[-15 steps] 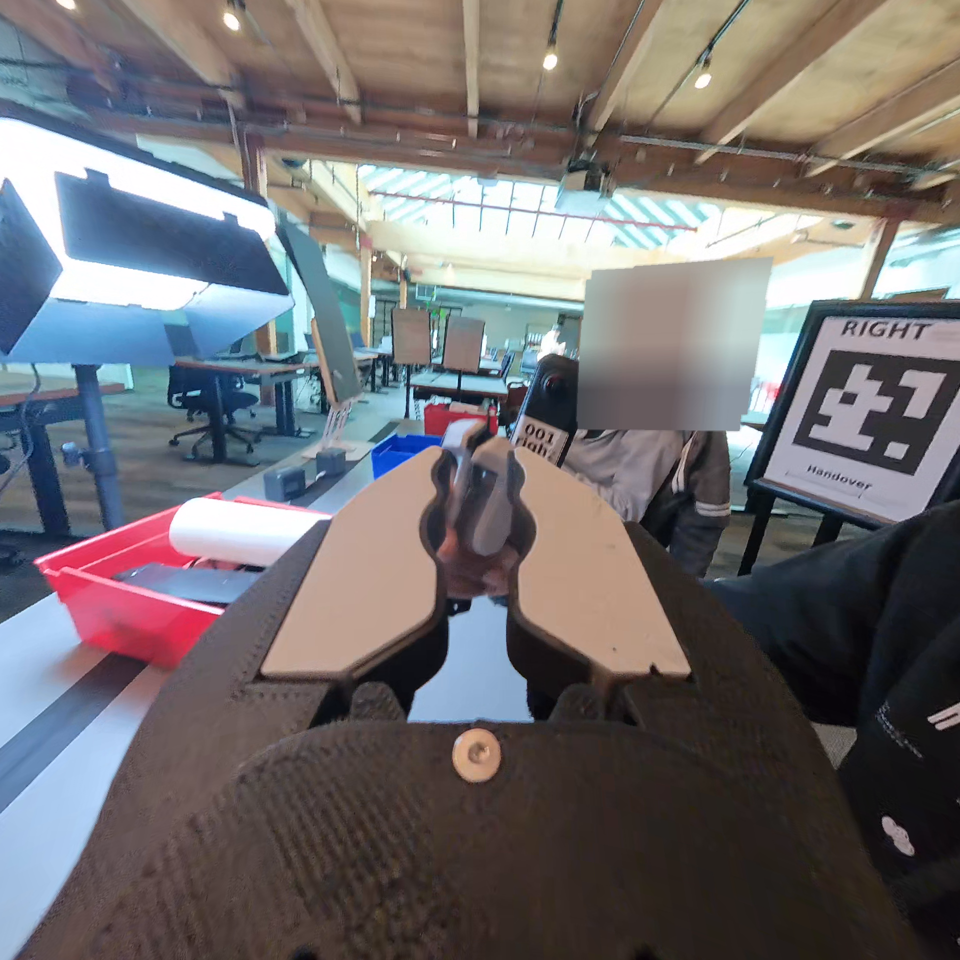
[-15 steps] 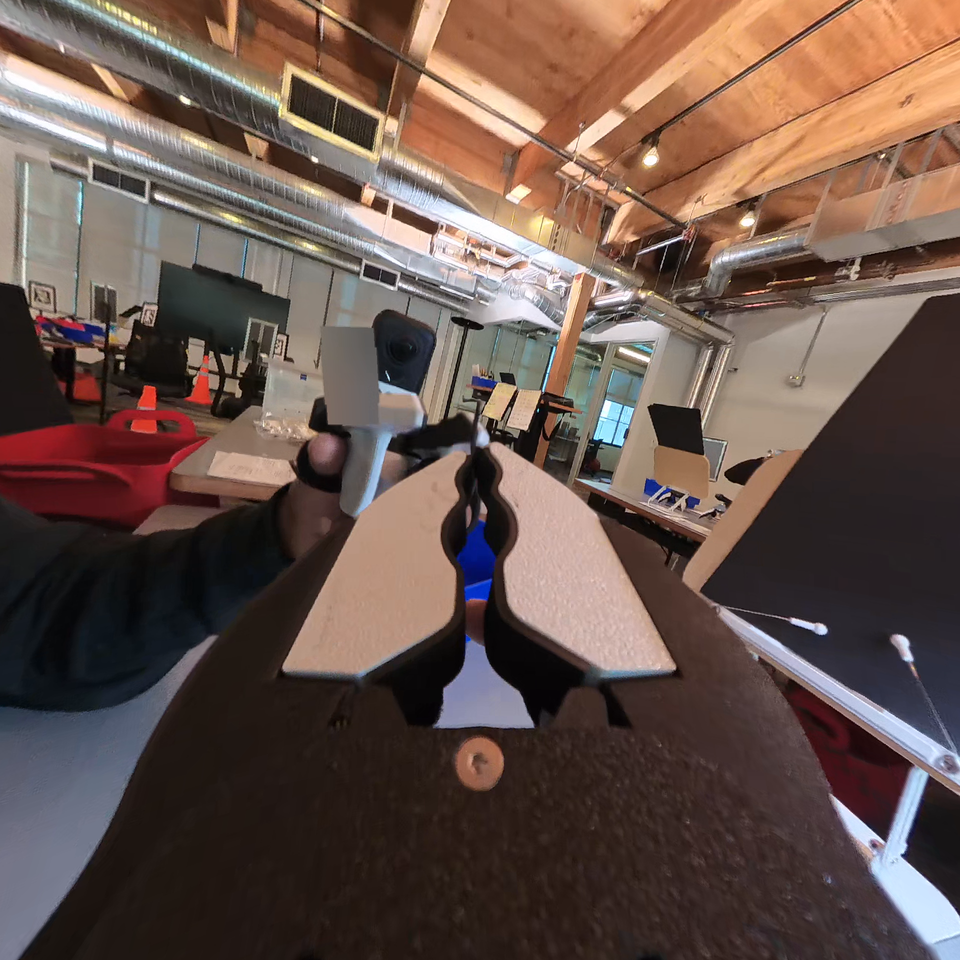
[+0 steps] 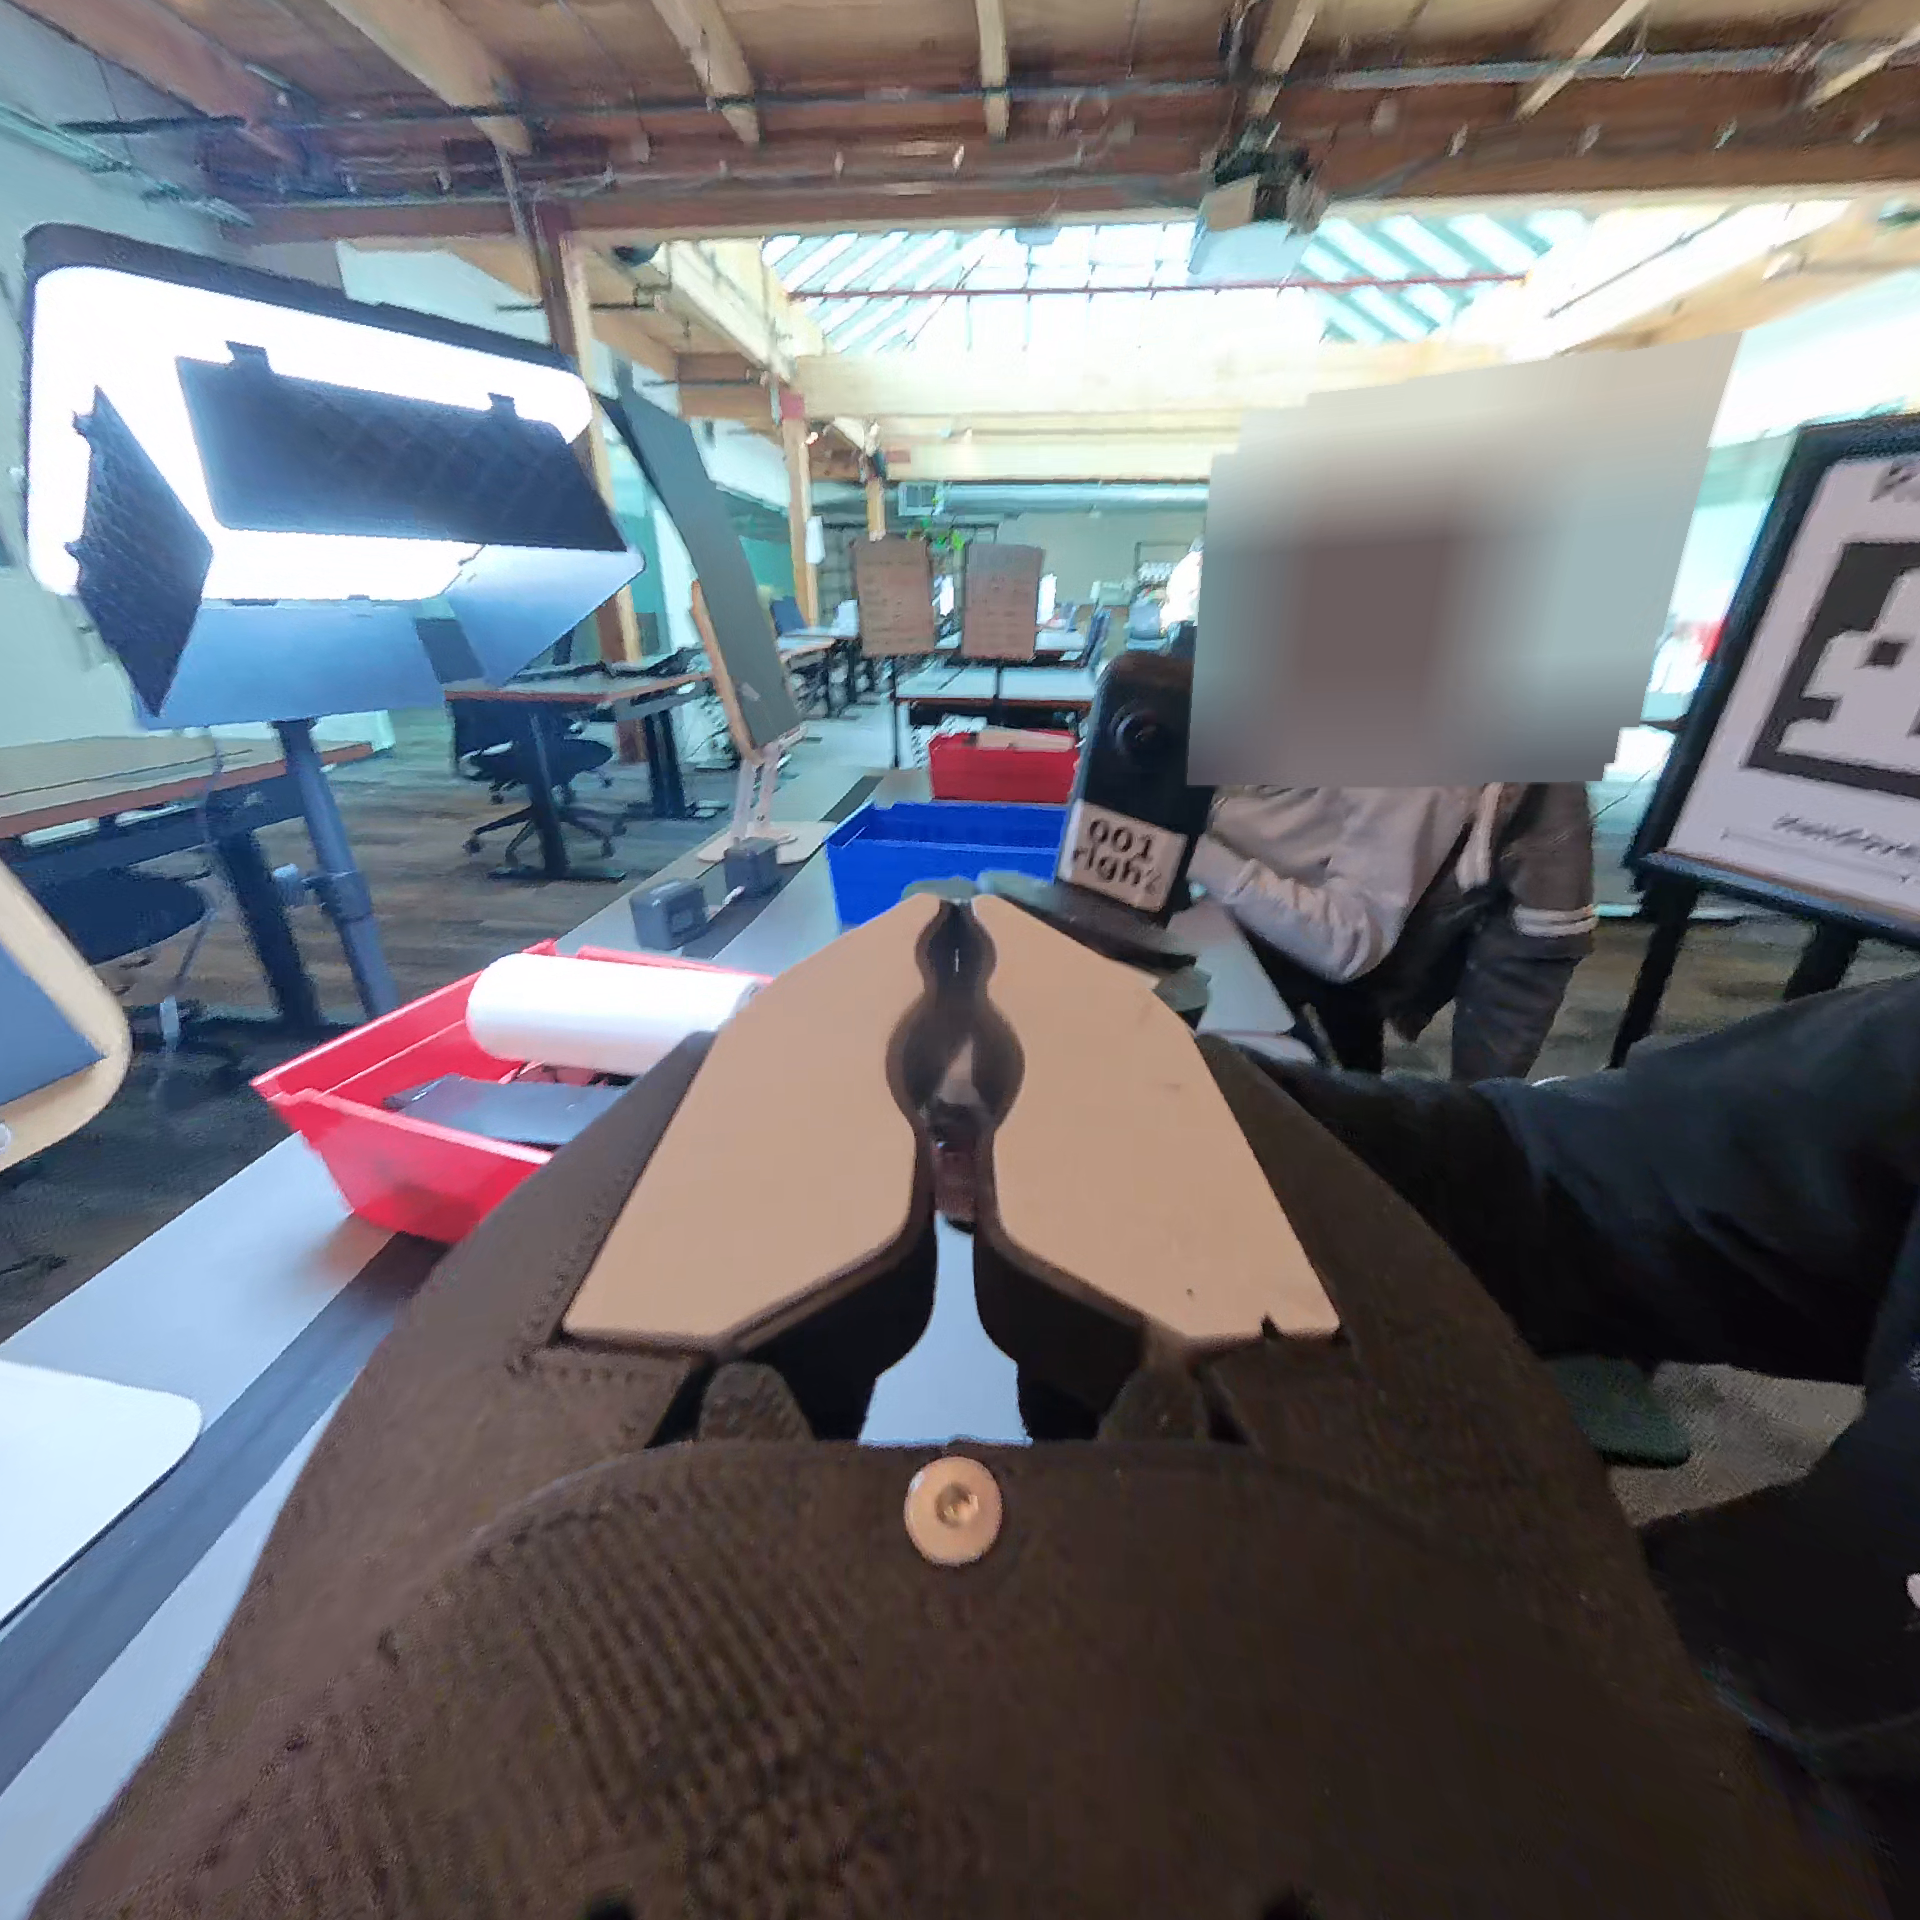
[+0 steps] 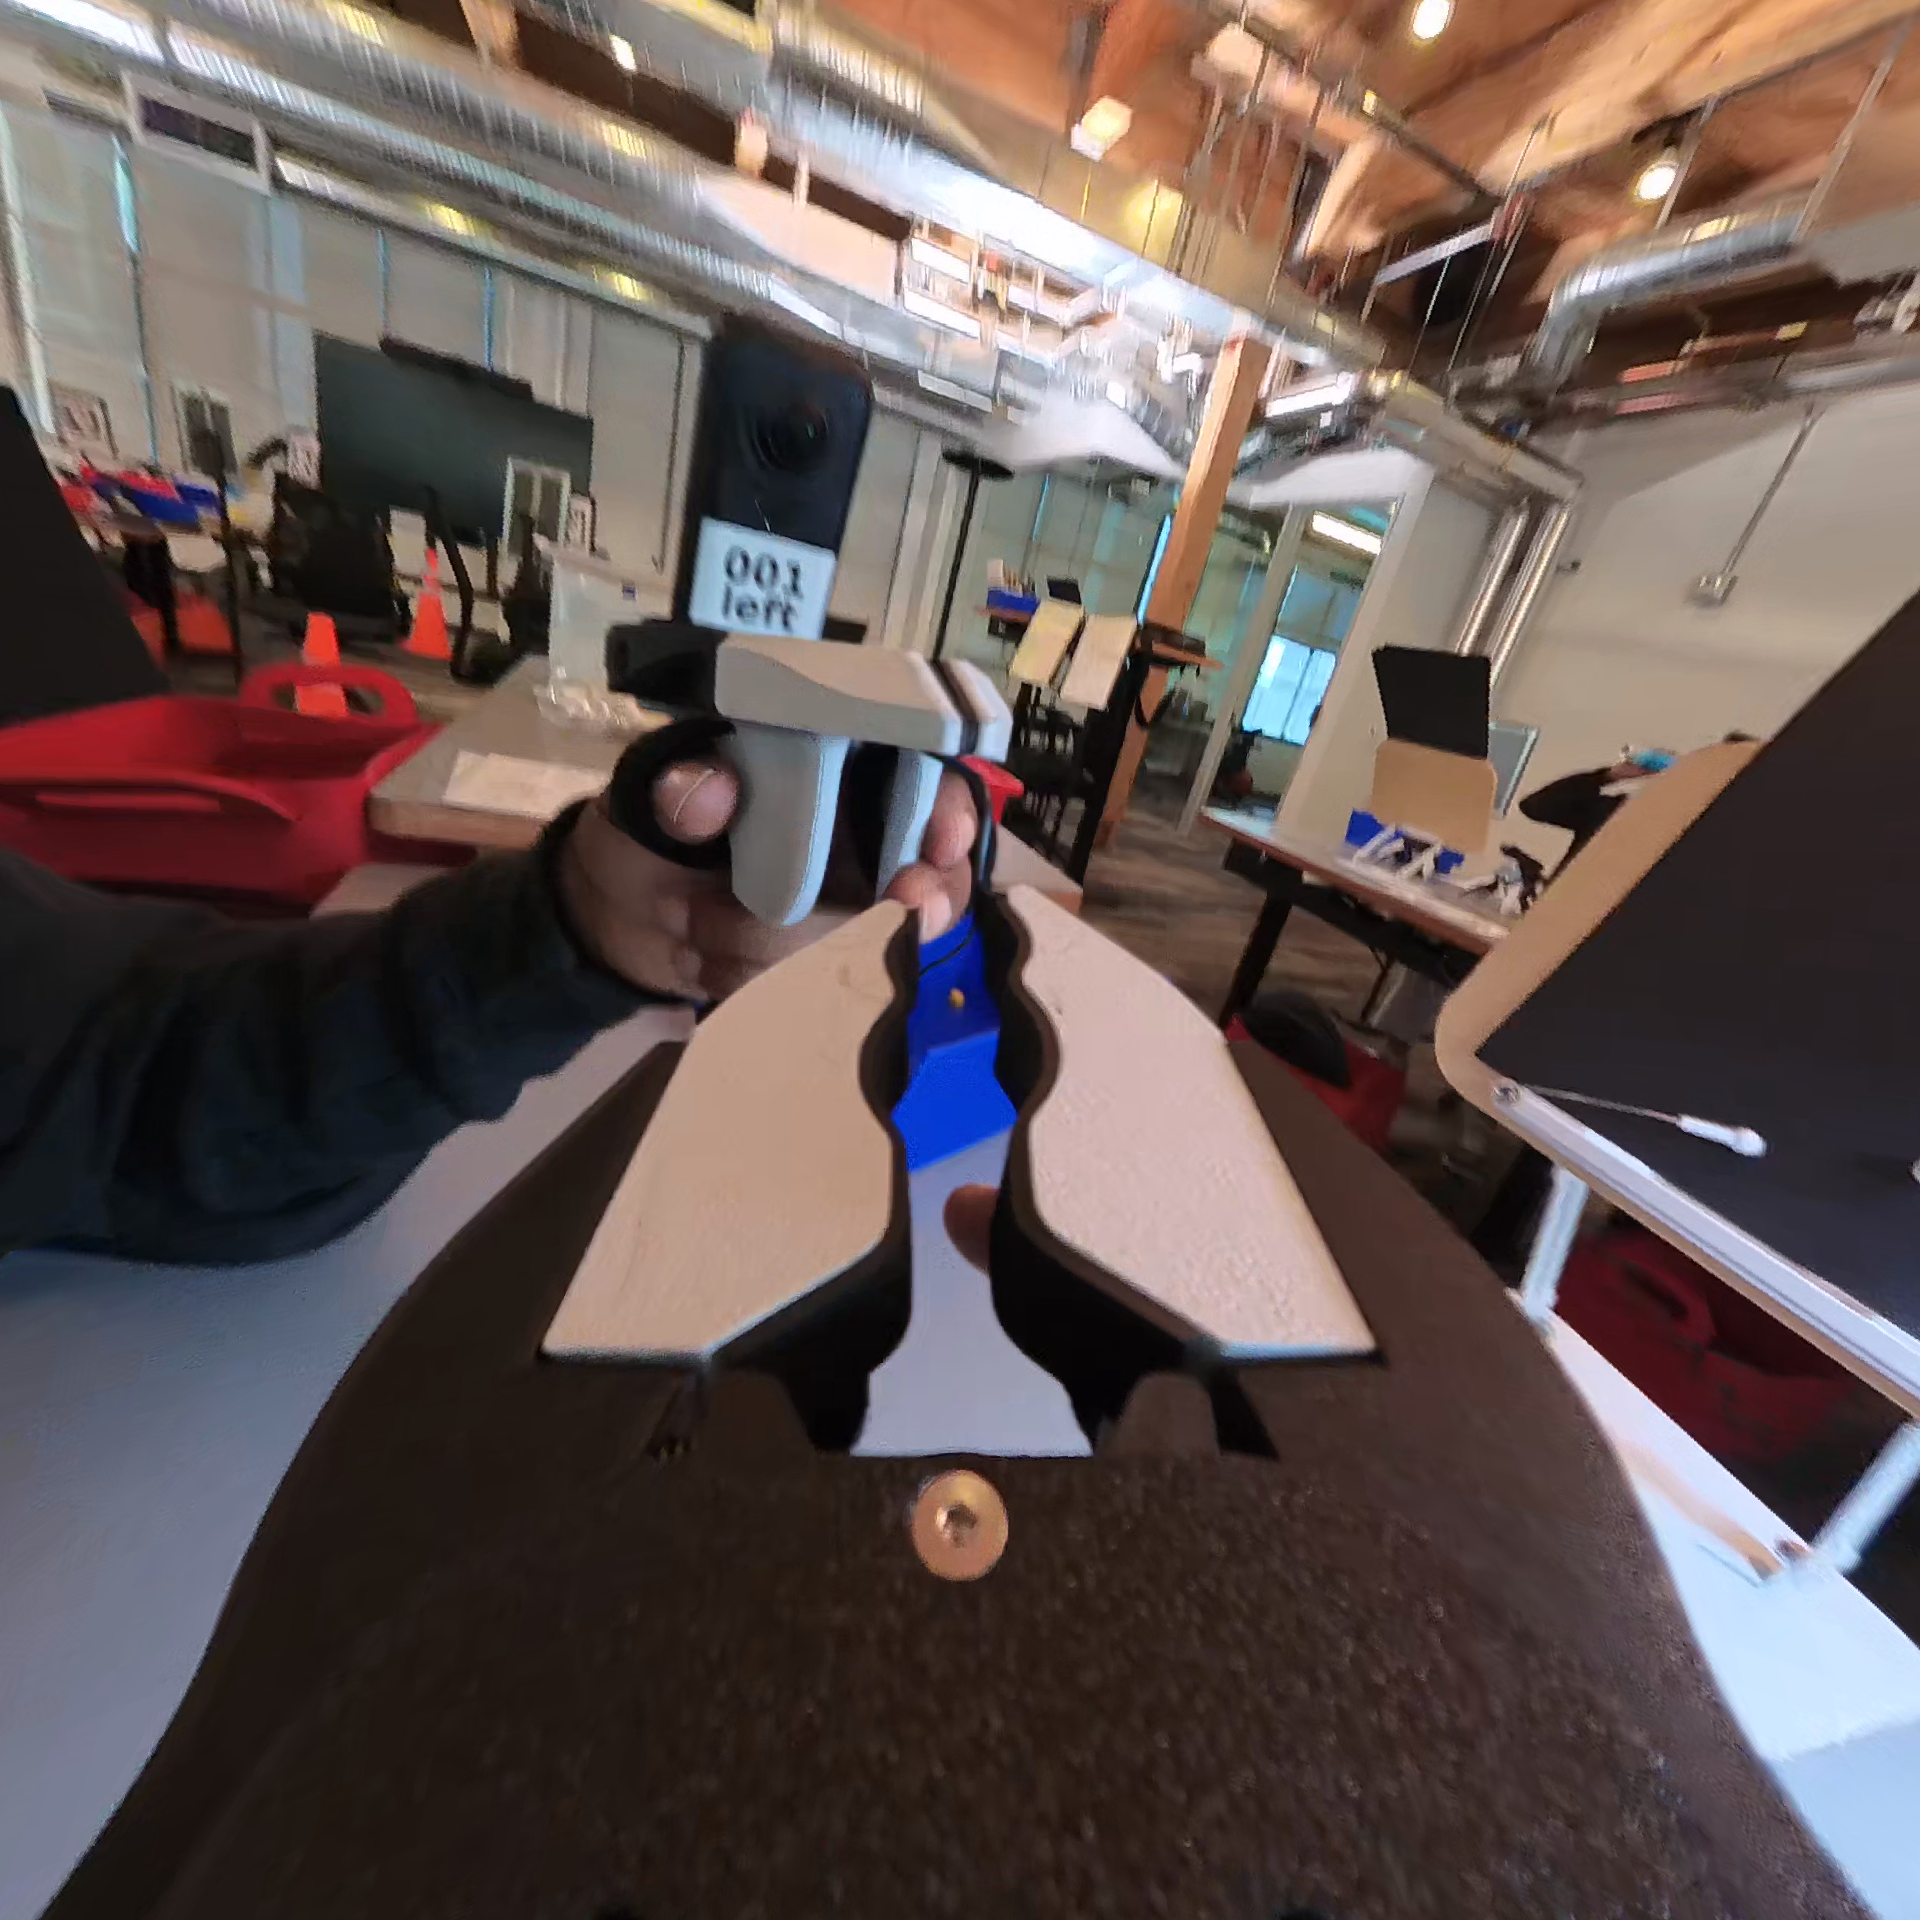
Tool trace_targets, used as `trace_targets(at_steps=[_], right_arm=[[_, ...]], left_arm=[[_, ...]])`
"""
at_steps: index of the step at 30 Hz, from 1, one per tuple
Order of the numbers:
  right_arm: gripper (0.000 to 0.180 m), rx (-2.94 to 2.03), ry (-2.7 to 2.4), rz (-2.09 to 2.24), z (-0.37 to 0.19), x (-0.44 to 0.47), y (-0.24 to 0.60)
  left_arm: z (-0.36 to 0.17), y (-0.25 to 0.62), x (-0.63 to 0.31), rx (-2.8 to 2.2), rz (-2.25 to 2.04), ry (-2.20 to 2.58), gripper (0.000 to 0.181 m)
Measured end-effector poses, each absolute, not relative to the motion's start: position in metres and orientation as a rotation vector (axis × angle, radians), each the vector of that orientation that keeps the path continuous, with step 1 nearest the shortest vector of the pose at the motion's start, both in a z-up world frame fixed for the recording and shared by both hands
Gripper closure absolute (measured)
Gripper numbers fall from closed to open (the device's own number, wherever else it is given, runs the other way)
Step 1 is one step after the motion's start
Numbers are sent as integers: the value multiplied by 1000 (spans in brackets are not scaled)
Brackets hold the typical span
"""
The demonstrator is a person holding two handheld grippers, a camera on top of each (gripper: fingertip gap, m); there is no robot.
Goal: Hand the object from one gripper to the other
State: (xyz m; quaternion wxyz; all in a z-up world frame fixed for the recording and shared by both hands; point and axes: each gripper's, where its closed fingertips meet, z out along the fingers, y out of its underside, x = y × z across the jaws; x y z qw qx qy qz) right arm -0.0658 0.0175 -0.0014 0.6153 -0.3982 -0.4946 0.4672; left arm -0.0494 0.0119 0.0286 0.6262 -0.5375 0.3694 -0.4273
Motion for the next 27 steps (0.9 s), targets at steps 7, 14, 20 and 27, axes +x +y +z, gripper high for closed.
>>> trace_targets(at_steps=[7,14,20,27], right_arm=[[158,-1020,-1229,934,-11,-64,26],[178,-1061,-1265,955,-22,-70,25],[178,-1002,-1061,1200,10,-53,27],[178,-959,-1022,1284,19,-48,23]], left_arm=[[6,17,-53,-1365,-772,985,181],[-6,16,-47,-1410,-762,1034,181],[14,15,-57,-1308,-828,952,158],[5,20,-51,-1301,-720,982,177]])
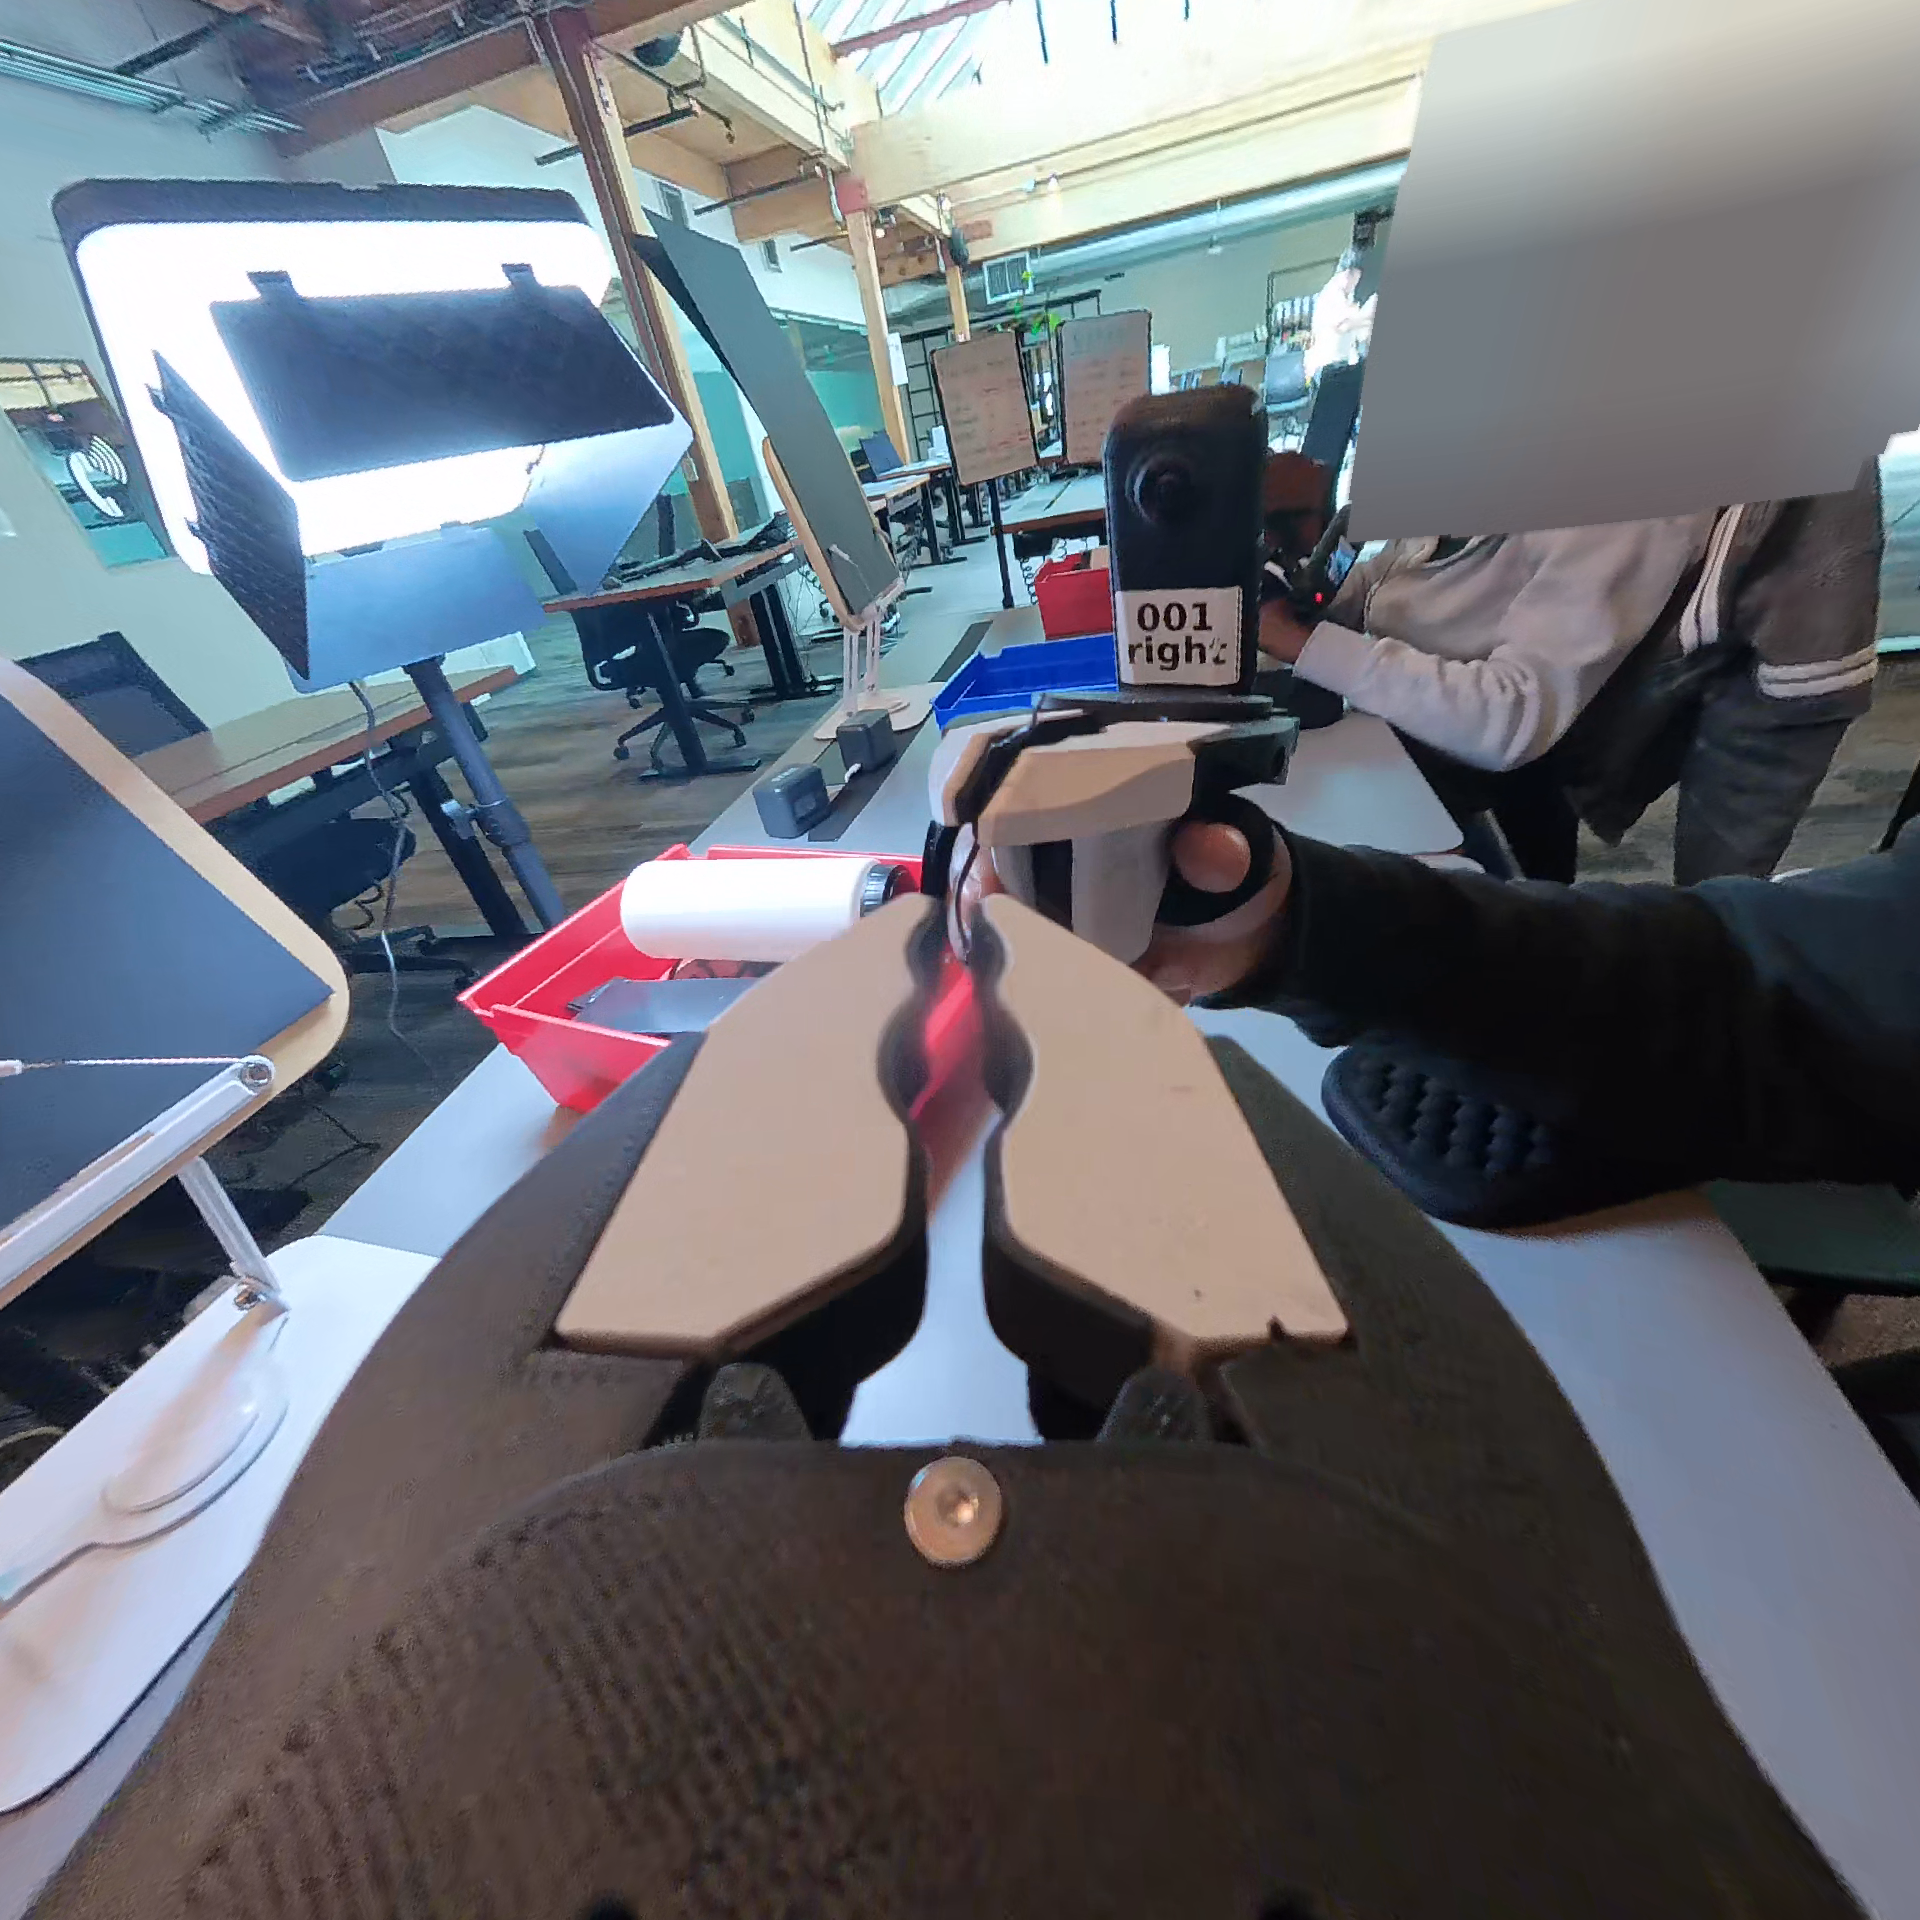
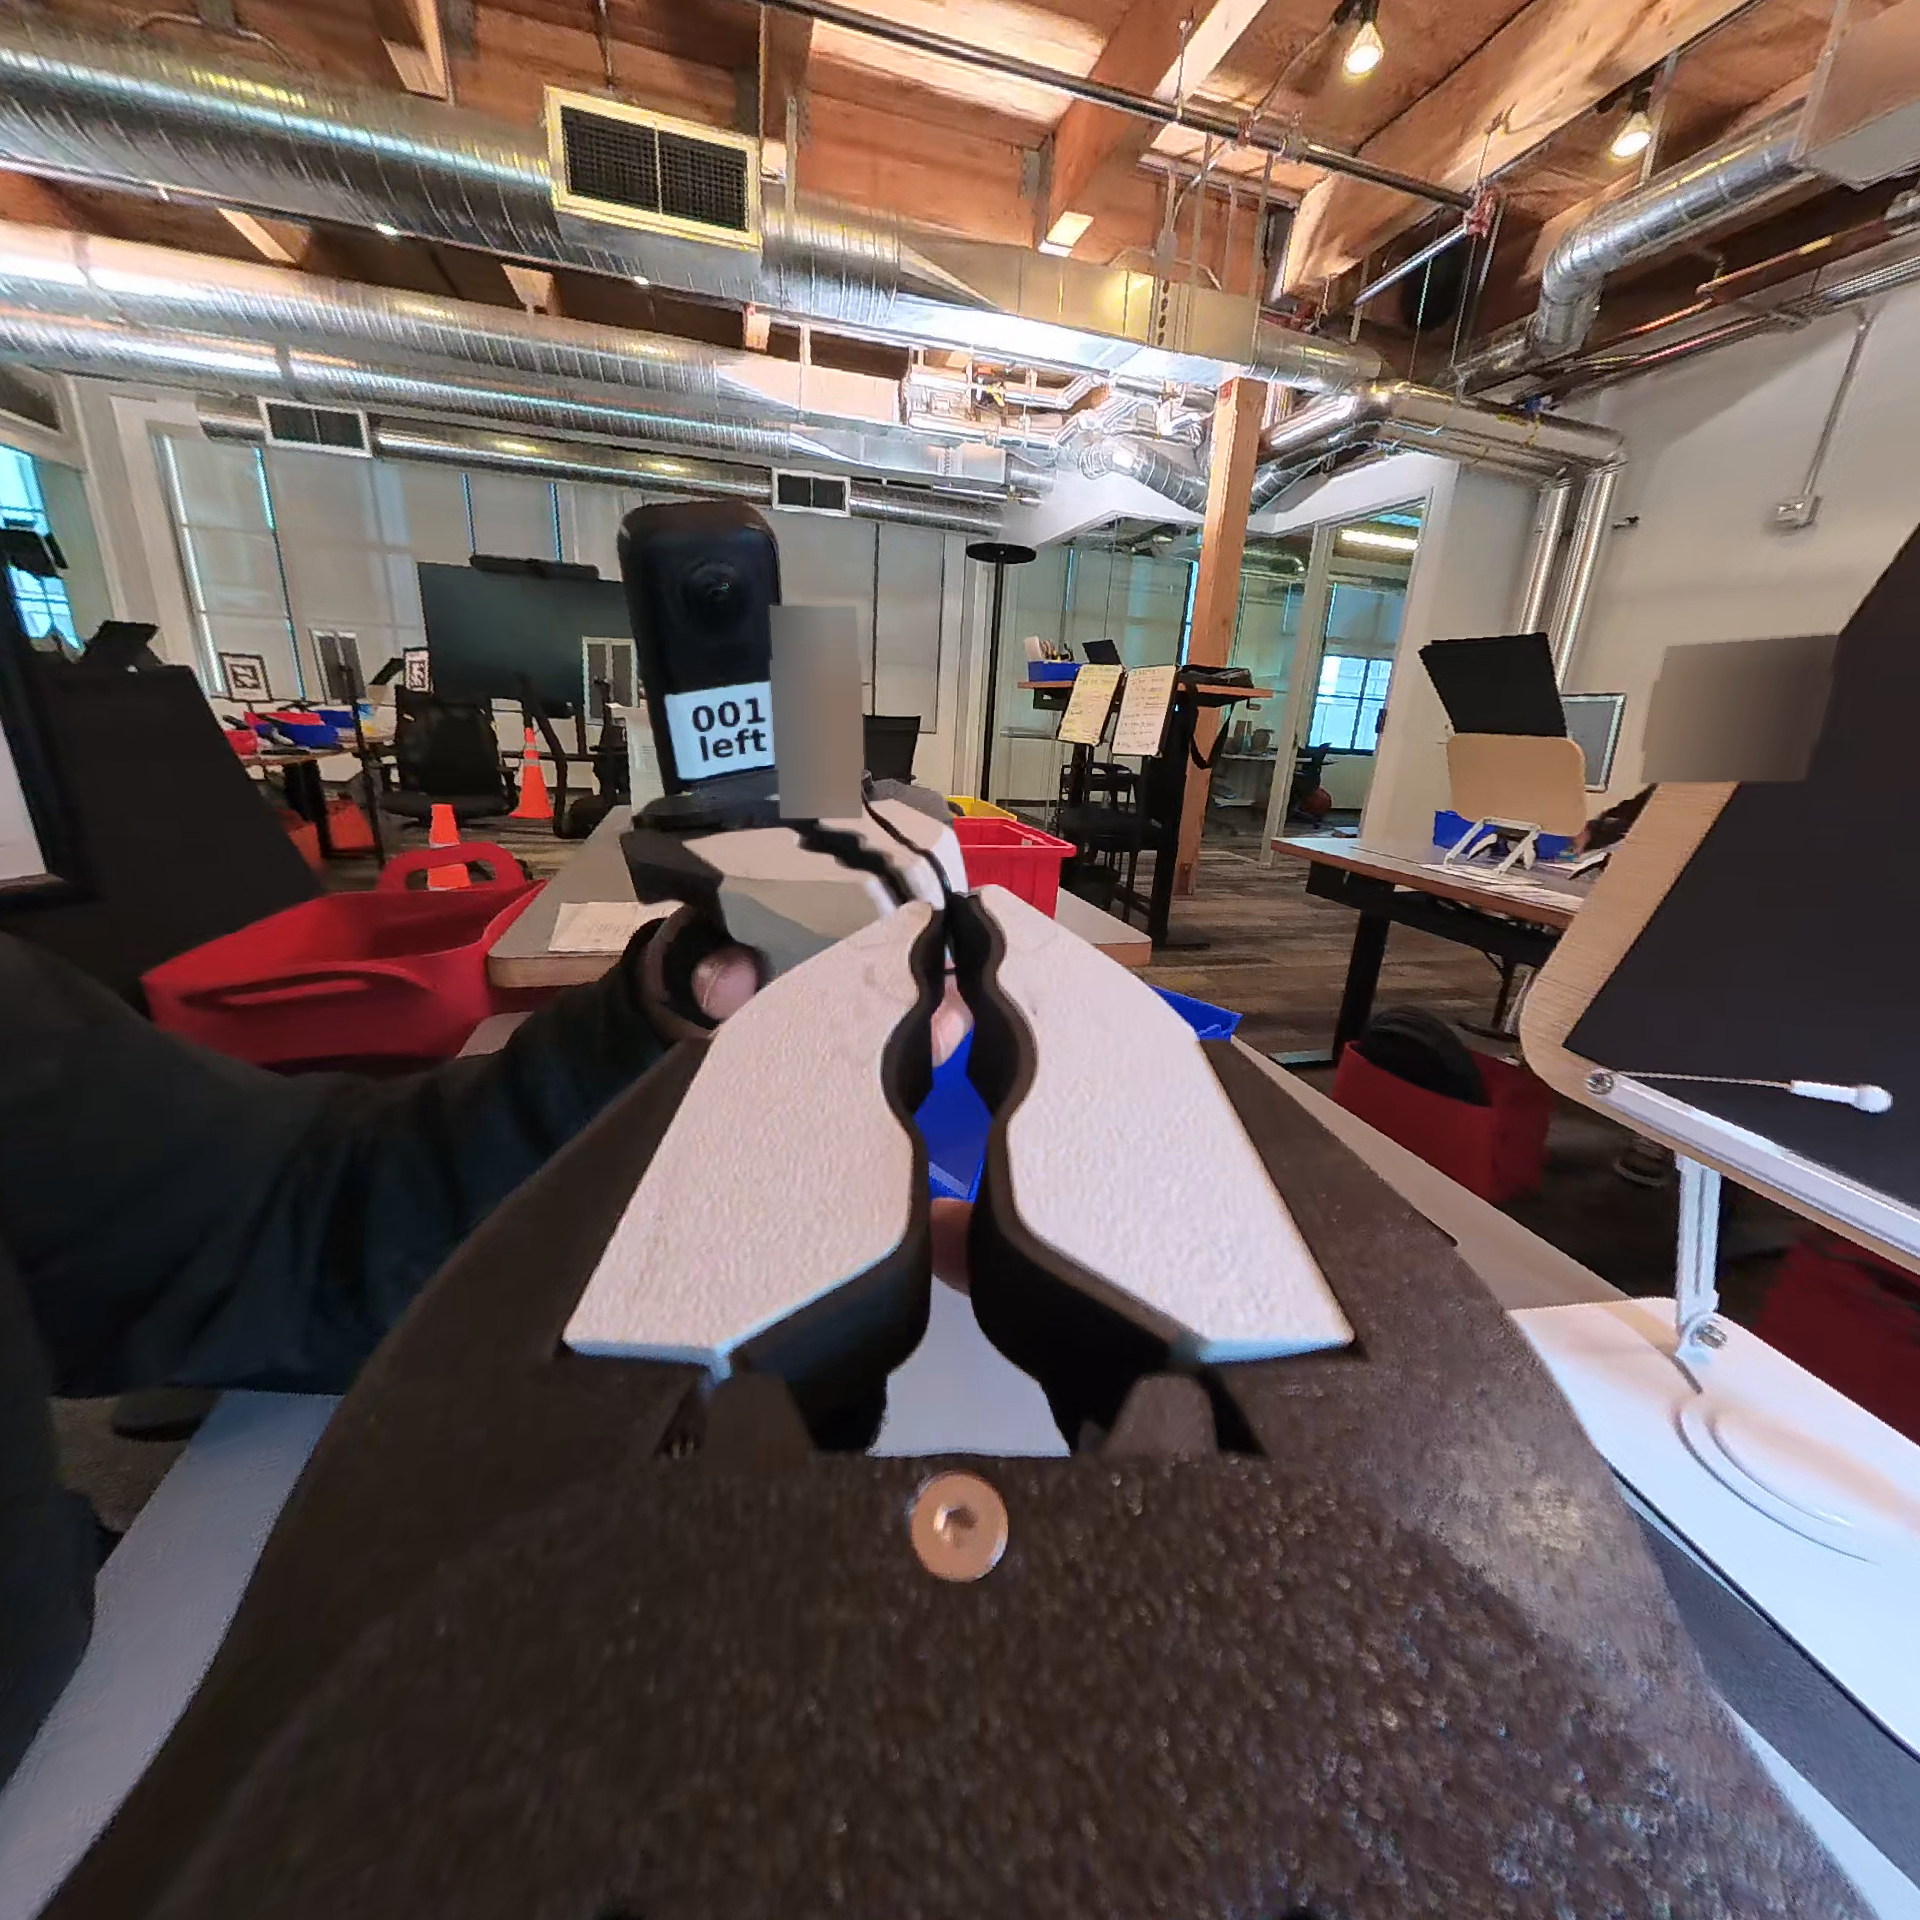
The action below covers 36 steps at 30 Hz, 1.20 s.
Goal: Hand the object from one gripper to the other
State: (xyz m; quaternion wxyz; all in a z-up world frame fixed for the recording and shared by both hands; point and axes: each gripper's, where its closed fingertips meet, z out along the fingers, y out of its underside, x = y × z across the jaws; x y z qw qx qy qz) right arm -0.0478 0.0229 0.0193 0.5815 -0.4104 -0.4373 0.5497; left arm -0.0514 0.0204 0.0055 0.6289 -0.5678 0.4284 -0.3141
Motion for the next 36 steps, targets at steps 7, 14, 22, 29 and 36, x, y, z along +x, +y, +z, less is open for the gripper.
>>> trace_targets(at_steps=[7,14,22,29,36], right_arm=[[179,-925,-869,1375,39,-28,34],[178,-927,-808,1367,52,-1,46],[178,-954,-906,1457,31,-41,26],[179,-990,-893,1484,32,-42,27],[179,-1072,-808,1695,38,-45,27]], left_arm=[[2,25,-61,-1343,-595,1023,181],[20,22,-69,-1270,-658,934,181],[14,18,-44,-1228,-660,950,171],[22,18,-51,-1205,-629,944,178],[37,13,-57,-1080,-749,860,178]])
